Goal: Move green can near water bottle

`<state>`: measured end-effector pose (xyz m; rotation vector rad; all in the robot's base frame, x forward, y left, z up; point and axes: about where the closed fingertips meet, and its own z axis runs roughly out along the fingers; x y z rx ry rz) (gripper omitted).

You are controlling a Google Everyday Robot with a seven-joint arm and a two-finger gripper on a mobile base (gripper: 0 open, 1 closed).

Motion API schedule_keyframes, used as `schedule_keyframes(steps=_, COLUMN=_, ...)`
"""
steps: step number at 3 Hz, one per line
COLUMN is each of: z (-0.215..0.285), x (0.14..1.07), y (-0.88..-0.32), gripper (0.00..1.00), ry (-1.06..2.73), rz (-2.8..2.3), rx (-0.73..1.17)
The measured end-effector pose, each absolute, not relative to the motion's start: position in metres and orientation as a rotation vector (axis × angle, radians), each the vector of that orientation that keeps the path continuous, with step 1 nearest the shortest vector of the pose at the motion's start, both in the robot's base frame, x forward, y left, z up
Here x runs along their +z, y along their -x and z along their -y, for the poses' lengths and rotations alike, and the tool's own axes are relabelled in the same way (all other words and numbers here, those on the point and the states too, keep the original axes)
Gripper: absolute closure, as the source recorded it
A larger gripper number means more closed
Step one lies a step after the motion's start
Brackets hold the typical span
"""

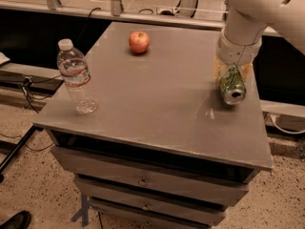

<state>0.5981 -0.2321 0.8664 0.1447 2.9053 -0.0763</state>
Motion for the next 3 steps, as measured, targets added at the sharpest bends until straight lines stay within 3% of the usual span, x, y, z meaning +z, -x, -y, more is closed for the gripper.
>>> schedule_keyframes(steps=1, z=0.203, x=0.881, y=-0.59, gripper=1.0, ry=-0.045, rz=-2.883, rx=0.022)
schedule_keyframes(steps=3, z=0.084, x=0.917, y=-0.552, gripper=1.0, ry=0.317, rz=-2.82, rx=0.288)
